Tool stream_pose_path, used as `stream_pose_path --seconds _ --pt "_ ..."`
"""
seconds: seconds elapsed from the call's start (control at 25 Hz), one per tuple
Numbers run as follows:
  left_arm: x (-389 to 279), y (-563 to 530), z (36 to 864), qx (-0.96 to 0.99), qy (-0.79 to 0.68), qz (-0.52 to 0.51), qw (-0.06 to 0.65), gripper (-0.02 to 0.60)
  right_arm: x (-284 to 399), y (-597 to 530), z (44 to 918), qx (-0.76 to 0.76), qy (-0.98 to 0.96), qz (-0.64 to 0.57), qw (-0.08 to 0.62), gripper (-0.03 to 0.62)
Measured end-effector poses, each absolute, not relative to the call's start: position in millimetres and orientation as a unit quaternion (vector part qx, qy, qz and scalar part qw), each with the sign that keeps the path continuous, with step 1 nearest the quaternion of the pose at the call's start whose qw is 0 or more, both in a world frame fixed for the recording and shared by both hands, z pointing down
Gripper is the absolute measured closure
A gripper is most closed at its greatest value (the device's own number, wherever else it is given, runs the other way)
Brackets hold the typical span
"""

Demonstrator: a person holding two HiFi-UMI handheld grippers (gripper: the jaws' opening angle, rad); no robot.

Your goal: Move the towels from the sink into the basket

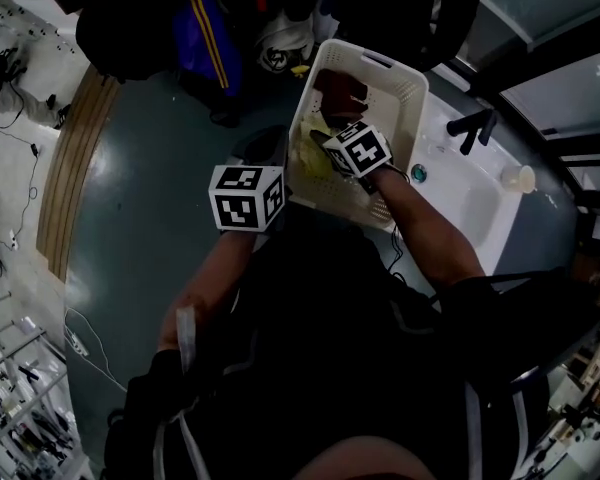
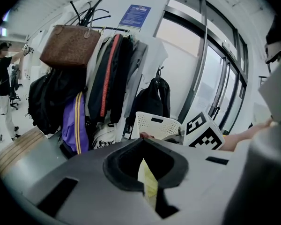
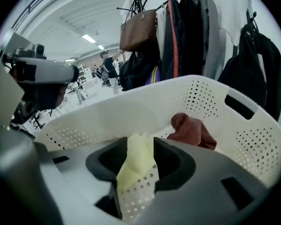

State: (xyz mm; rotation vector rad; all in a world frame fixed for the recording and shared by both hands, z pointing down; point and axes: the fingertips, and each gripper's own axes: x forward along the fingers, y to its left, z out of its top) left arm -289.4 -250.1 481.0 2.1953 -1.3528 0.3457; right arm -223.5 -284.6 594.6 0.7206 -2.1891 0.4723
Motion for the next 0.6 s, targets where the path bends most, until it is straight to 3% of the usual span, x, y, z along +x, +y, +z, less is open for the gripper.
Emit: stream_pose_path --seconds 0.6 --pt "-267 -240 437 0.832 -0.49 0.1 0.24 0.578 -163 -274 455 0.375 -0.884 0.183 0.212 0.433"
